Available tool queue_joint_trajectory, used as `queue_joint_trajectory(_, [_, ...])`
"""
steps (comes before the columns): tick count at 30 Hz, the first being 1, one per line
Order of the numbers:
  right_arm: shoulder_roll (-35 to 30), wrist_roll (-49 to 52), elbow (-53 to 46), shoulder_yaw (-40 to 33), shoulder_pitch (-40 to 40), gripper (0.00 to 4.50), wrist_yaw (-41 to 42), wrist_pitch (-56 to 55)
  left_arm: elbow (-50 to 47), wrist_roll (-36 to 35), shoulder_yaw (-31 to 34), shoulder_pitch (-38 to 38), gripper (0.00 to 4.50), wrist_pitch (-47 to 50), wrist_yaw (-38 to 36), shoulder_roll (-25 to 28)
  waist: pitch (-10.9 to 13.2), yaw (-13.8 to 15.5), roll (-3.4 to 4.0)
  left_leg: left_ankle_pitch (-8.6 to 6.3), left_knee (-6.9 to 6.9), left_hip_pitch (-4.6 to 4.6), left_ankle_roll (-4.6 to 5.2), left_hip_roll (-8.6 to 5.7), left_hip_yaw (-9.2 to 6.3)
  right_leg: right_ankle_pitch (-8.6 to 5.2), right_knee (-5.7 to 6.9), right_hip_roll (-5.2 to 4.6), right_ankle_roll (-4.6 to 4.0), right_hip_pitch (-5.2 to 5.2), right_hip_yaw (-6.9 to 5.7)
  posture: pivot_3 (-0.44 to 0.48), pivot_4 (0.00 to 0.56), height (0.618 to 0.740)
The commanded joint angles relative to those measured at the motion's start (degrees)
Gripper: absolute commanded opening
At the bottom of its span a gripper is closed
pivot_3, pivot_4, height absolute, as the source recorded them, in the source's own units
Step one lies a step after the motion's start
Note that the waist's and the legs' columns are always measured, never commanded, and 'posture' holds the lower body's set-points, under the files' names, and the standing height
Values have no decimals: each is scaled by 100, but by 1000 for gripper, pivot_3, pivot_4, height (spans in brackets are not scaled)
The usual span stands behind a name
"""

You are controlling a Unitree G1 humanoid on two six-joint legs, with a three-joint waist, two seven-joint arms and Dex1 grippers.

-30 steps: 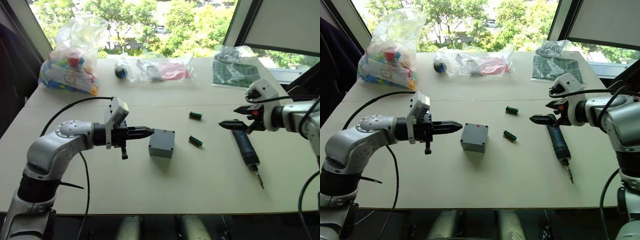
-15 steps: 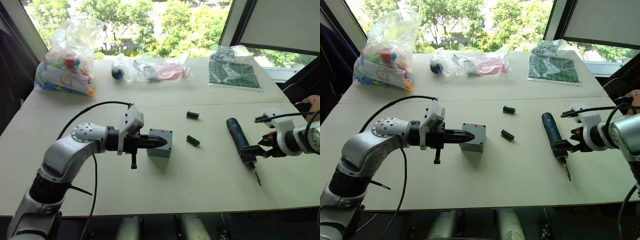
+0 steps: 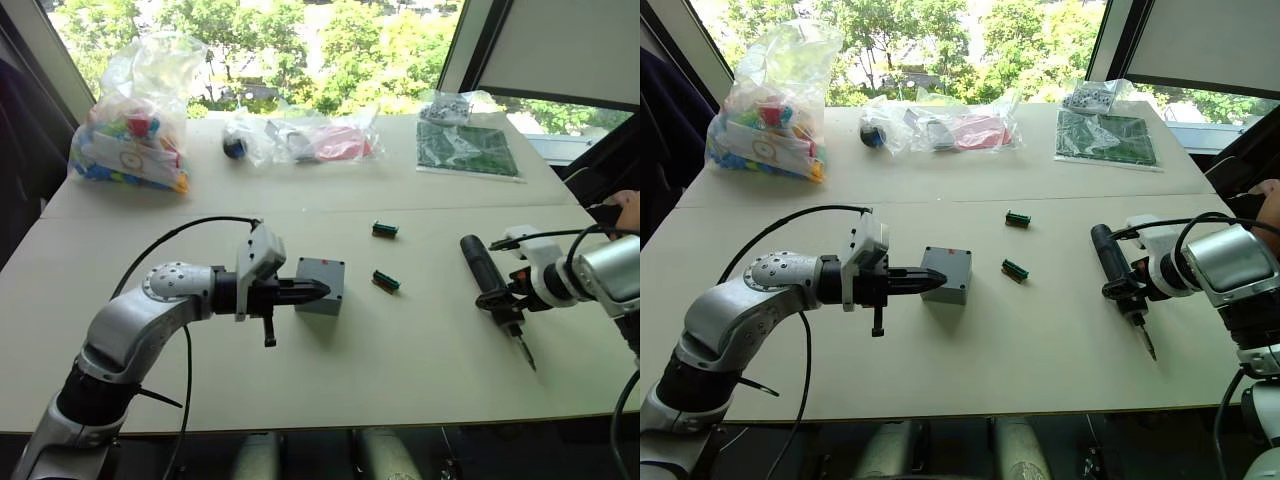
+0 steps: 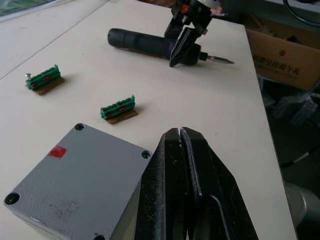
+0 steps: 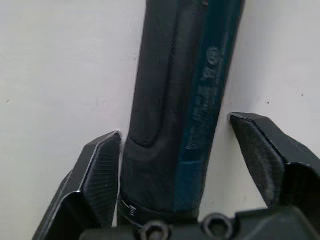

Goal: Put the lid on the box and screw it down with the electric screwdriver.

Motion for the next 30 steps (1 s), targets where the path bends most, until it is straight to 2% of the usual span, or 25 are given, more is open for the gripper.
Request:
queue_joint_trajectory(1, [-22, -106, -45, 274, 128, 2275, 113, 17, -231, -57, 268, 45, 0, 0, 124, 45, -6, 4, -10, 0, 0, 0, 0, 0, -1, 0, 0, 0, 0, 1, -1, 0, 150, 740])
queue_joint_trajectory(3, [-14, -123, -44, 259, 165, 1964, 120, 64, -216, -58, 283, 56, 0, -10, 153, 41, -11, 6, -18, 0, 1, 1, 0, 0, -1, 0, -1, -1, 0, 5, -1, 0, 150, 740])
queue_joint_trajectory(9, [16, -316, 229, 19, 38, 1829, 4, -69, 69, -16, 279, -65, 0, -111, 80, 6, -13, 14, -22, 0, 1, 10, 0, 0, -4, 0, -8, -1, -1, 21, -3, 0, 150, 740])
queue_joint_trajectory(15, [78, -160, 618, -406, -1055, 1827, 255, -192, 593, -91, 393, -241, 0, -176, -84, -68, 0, -11, 1, 0, 4, 10, 0, -4, 5, -1, -13, -6, -3, 21, 2, 0, 150, 740])
queue_joint_trajectory(18, [518, 419, 1015, -1350, -1988, 1827, 334, 273, 943, -92, 434, -393, 0, -157, -202, -75, 10, -51, 16, 0, -6, 3, 1, -2, 20, 2, -1, -1, 2, -9, 16, 0, 150, 740])
queue_joint_trajectory(21, [960, 817, 1173, -2220, -2383, 1827, 219, 890, 1169, -24, 428, -481, 0, -177, -308, -49, 10, -63, 17, -1, -14, 2, 2, 4, 9, 2, 10, 9, 0, -18, 11, 0, 150, 740])
queue_joint_trajectory(23, [1429, 1188, 933, -3105, -2422, 1827, 120, 1224, 1312, 14, 430, -538, 0, -169, -389, -13, 6, -13, 9, -2, -16, -1, 5, 5, -8, 2, 13, 11, -1, -17, -1, 0, 150, 740])
queue_joint_trajectory(25, [2330, 1640, 226, -4369, -2316, 1827, -179, 1237, 1464, 72, 425, -596, 0, -157, -458, 44, 5, 4, 8, -5, -15, -2, 8, 4, -12, 2, 10, 9, -2, -10, -6, 0, 150, 740])
queue_joint_trajectory(27, [3644, 1941, -907, -5302, -1924, 1827, -981, 142, 1593, 179, 370, -644, 0, -172, -505, 105, 6, -5, 8, -4, -9, -8, 8, 0, -10, 2, 10, 5, -1, -10, -4, 0, 150, 740])
queue_joint_trajectory(30, [4607, 2028, -1830, -5150, -1382, 1827, -1421, -521, 1674, 274, 308, -689, 0, -168, -547, 115, 5, 18, 11, -4, -1, -17, 8, 0, -17, 4, 24, 1, 2, -18, -5, 0, 150, 740])
